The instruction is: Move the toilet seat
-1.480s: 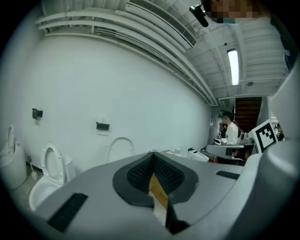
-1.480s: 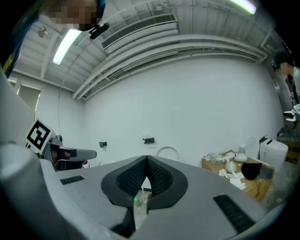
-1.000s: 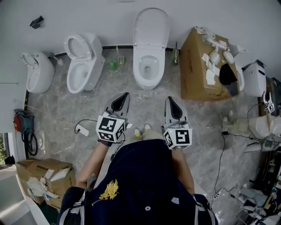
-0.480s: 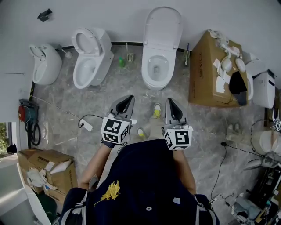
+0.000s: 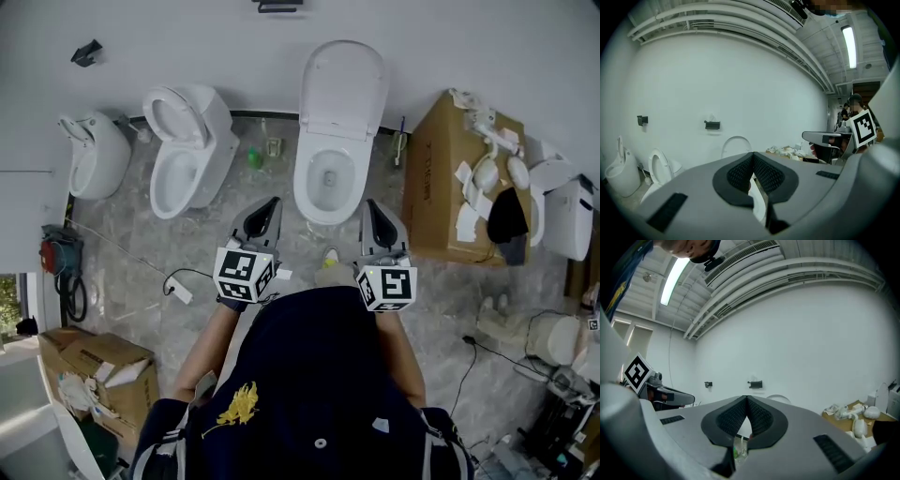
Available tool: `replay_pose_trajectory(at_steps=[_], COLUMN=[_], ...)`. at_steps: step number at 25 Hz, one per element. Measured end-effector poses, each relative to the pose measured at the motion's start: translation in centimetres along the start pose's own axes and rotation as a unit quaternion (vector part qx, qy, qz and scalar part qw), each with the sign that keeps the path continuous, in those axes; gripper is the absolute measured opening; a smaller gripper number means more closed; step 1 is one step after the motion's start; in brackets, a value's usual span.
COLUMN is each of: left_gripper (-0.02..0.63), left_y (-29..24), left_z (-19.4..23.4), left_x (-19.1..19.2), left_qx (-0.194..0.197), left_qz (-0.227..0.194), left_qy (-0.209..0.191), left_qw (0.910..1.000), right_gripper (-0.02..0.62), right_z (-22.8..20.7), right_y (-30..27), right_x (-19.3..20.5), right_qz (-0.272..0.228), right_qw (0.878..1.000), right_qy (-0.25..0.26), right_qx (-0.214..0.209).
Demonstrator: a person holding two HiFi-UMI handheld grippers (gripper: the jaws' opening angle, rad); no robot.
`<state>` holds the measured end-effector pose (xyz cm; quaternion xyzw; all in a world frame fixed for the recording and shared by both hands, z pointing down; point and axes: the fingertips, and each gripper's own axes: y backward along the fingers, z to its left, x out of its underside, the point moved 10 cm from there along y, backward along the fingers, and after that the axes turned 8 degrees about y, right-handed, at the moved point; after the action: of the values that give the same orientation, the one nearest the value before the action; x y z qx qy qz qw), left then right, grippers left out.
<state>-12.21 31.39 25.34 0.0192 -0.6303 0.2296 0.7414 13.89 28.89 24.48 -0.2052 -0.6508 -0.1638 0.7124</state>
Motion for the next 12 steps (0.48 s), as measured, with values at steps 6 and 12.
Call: replay_pose_trajectory(at_steps=[6, 12], left_gripper=[0.015, 0.015], left_y=[-6.2, -10.2], left_z=[-0.1, 0.6], left_x=[-2.1, -1.3], left_qx=[-0.017, -0.036], left_qz=[0.02, 0.045], left_qy=[0.006, 0.015], left_qw=[0.9996, 0.9982], right_gripper=[0.025, 0.025], right_z=[-6.5, -10.2], right_y=[-4.8, -6.6], right_x=[-0.4, 1.6], right_qz=[0.01, 0.055], right_qw=[1.0, 0.998], right_qy=[-0.012, 0.002], right_qx=[-0.001, -0.005])
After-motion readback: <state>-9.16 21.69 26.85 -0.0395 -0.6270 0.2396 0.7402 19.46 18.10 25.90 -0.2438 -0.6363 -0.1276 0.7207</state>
